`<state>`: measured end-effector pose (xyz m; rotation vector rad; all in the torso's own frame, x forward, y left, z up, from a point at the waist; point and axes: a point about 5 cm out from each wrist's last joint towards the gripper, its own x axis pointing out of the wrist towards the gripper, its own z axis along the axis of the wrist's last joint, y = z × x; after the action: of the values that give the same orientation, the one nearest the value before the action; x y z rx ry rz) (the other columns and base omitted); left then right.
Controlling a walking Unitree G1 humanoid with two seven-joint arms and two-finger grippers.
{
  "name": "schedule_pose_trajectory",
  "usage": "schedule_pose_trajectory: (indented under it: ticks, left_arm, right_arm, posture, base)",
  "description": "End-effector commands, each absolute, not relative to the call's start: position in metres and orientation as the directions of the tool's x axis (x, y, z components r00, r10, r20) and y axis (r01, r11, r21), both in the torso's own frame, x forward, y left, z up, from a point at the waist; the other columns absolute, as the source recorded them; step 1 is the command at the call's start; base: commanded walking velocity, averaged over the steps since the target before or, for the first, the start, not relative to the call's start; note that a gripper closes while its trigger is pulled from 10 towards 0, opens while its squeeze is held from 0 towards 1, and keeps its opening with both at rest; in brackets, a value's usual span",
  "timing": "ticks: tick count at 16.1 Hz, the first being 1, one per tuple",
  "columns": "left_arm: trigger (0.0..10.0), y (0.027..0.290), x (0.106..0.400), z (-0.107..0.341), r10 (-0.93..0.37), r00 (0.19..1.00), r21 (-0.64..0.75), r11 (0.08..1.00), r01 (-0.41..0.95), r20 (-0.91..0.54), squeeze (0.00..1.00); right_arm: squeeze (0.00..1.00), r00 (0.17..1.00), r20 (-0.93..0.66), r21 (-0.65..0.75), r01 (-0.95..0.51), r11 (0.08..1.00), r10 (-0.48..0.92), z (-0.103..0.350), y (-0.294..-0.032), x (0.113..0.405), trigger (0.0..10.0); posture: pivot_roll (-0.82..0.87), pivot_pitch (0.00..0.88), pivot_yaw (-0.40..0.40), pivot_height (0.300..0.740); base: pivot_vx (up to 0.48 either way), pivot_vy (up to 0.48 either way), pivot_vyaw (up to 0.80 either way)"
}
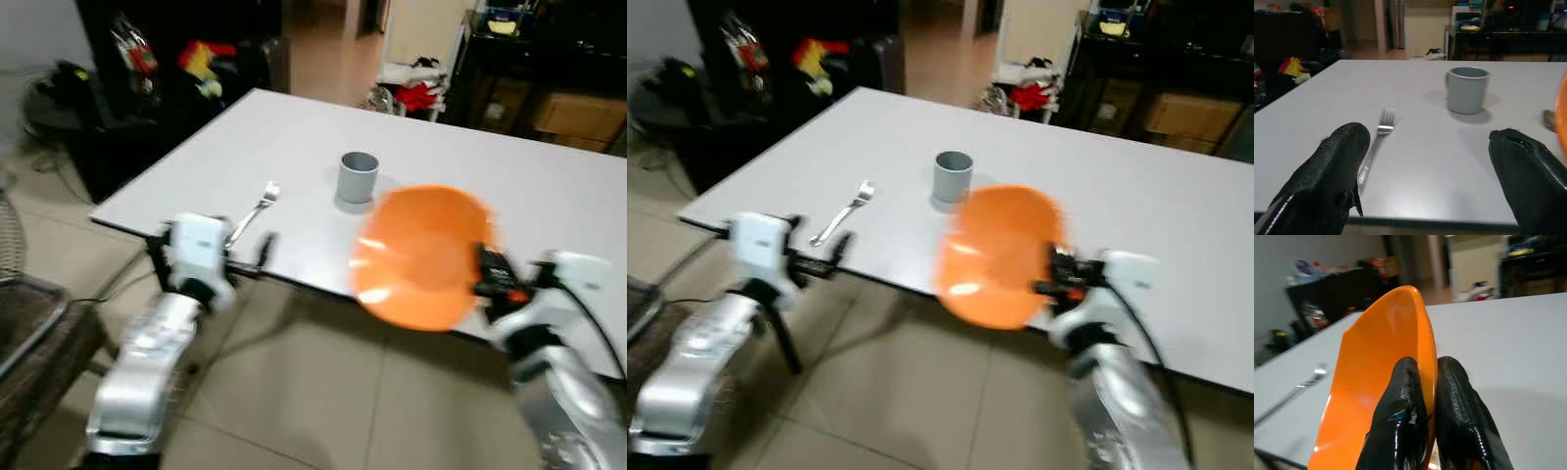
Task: Setting the table
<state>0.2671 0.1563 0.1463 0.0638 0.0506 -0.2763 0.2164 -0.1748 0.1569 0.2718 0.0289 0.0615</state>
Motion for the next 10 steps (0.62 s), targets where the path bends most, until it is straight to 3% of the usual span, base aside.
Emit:
schedule_pose_trajectory:
  ticks: [1, 10]
  left_arm:
    - [10.0, 0.1461, 0.2679, 0.1484, -0.304, 0.951, 0.043, 0.951, 0.306, -0.050, 0.00]
    - [10.0, 0.1448, 0.2689, 0.1482, -0.309, 0.950, 0.046, 0.949, 0.311, -0.046, 0.00]
  right_arm:
    - [0.00, 0.999, 0.023, 0.248, -0.027, 0.968, 0.022, 0.1657, -0.1837, 0.2152, 10.0]
    - [0.00, 0.999, 0.034, 0.259, -0.033, 0.965, 0.025, 0.1690, -0.1838, 0.2177, 10.0]
  posture:
    - [-0.01, 0.000, -0.026, 0.740]
    - [-0.01, 0.000, -0.032, 0.740]
  base:
    - [0.334, 0.000, 0.00]
    - [0.330, 0.000, 0.00]
